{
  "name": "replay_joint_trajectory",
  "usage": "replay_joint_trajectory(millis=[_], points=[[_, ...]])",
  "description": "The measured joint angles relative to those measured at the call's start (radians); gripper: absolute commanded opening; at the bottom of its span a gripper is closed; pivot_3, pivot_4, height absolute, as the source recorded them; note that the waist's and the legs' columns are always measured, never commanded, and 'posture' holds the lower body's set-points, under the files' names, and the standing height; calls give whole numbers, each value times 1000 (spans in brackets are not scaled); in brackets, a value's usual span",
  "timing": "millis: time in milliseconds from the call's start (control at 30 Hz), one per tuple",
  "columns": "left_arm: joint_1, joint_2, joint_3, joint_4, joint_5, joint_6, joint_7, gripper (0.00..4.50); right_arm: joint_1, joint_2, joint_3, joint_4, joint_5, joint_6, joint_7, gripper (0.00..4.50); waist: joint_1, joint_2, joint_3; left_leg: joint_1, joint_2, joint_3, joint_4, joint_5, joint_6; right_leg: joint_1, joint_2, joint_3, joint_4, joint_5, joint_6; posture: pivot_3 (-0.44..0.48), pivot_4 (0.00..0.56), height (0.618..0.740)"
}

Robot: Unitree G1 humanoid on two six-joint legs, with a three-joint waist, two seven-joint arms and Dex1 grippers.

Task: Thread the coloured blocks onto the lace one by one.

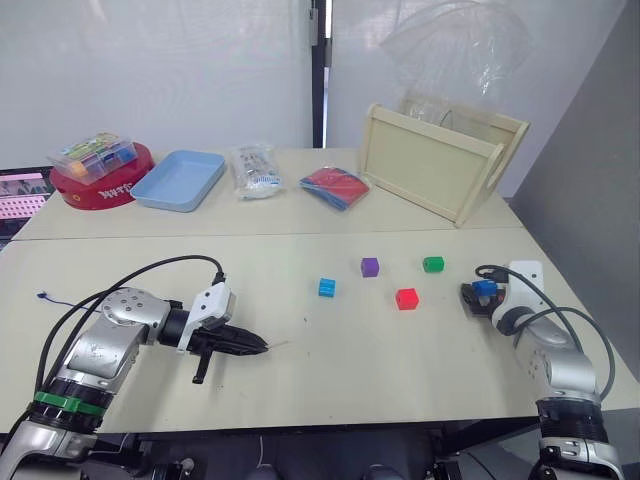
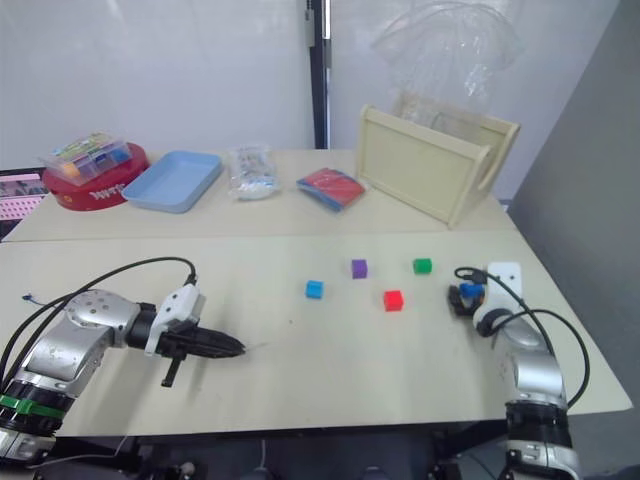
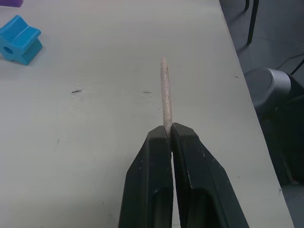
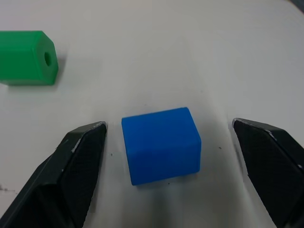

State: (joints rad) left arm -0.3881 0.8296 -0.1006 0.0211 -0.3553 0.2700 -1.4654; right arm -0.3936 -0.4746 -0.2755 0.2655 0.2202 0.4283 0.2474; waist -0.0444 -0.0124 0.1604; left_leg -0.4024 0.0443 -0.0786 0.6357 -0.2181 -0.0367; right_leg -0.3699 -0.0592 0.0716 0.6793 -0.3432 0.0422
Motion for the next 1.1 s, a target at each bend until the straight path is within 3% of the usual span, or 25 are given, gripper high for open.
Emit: replay_joint_trajectory(millis=[267,500,567,733,833,967,1100], points=[[16,1,3,-26,-2,19,13,0,11,5,1,18,1,-52,41,1284,0,0,0,0,0,0,0,0,0,0,0,0,0,0,0,0,150,740],[16,1,3,-22,-1,16,13,0,34,31,-9,-29,1,-51,24,1219,0,0,0,0,0,0,0,0,0,0,0,0,0,0,0,0,150,740],[15,1,3,-19,0,15,14,0,99,49,-8,-174,1,-6,-8,1219,2,2,1,-1,0,0,0,0,0,-1,0,0,1,0,0,0,150,740],[8,-1,2,-2,0,12,15,0,251,154,97,-861,27,307,-147,1219,-3,4,1,-3,1,-1,0,0,0,-3,1,0,2,0,0,0,150,740],[2,-1,0,19,2,-1,11,0,268,222,205,-1083,35,467,-231,1219,0,4,1,-2,1,-1,0,0,-1,-3,1,0,2,0,0,0,150,740],[-19,-5,-11,50,9,-5,-2,0,306,284,394,-1179,22,611,-303,1219,2,4,1,-3,0,-1,1,1,-1,-3,0,-1,2,0,0,0,150,740],[-58,-8,-27,74,17,-10,-18,0,381,372,534,-1120,-3,579,-342,1219,1,3,1,-2,0,-1,0,1,-1,-3,0,-1,1,0,0,0,150,740]])
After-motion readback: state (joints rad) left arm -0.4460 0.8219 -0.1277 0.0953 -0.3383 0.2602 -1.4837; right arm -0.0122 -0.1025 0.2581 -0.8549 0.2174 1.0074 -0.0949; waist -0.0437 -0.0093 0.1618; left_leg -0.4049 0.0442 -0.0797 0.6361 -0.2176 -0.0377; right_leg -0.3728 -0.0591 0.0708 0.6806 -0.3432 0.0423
